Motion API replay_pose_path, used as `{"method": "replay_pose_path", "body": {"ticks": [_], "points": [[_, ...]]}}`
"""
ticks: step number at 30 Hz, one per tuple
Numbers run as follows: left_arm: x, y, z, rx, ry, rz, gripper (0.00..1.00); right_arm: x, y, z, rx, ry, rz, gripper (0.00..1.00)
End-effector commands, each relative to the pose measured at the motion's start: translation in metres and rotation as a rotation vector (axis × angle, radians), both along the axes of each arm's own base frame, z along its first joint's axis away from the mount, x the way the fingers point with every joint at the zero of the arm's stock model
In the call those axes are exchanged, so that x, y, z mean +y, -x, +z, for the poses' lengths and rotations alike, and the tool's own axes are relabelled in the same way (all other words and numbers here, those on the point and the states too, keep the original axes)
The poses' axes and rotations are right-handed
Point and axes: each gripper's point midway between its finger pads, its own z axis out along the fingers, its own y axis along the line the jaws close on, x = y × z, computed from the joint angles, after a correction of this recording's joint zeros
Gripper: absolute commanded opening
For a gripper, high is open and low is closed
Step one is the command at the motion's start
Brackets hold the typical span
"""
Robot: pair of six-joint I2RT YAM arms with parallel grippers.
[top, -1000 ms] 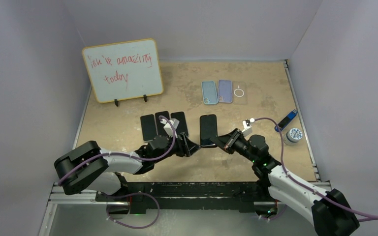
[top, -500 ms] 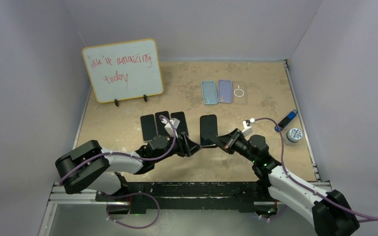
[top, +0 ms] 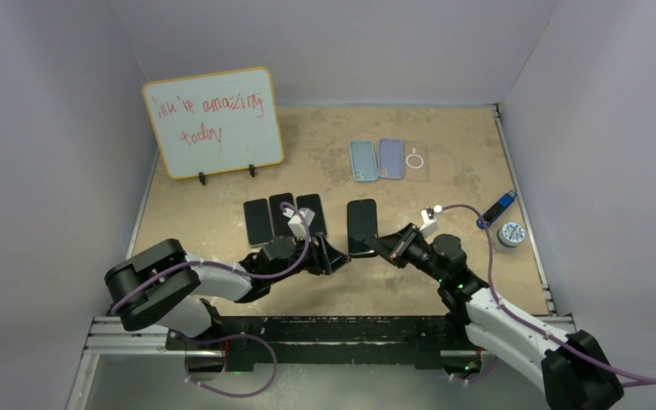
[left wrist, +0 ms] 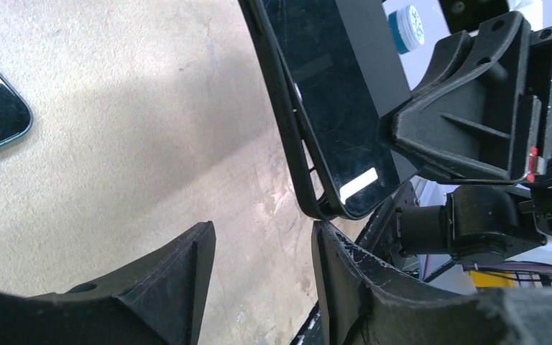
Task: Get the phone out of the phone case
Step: Remove the phone case from the phone.
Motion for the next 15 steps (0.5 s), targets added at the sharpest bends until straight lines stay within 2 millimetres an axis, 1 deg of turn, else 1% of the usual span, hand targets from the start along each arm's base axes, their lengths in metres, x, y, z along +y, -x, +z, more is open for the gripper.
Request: {"method": "replay_pose_path", "body": {"ticks": [1,4,8,15], "points": [[-0.008,-0.006,0.012,-0.034,0.034,0.004,0.53,0.008,0.001,0.042,-0.124,-0.095,0.043,0.0],[-0.009,-0.006,0.013,-0.034,0.039,0.005,0.53,0.009,0.004,0.041,-0.121,-0.092,0.062,0.0],[-0.008,-0.014,0.015,-0.035,0.036,0.044,0.53,0.012,0.01,0.037,-0.102,-0.086,0.099,0.0],[-0.023,-0.022,0.019,-0.028,0.044,0.036,0.54,0.015,0.027,0.02,-0.042,-0.066,0.174,0.0]]}}
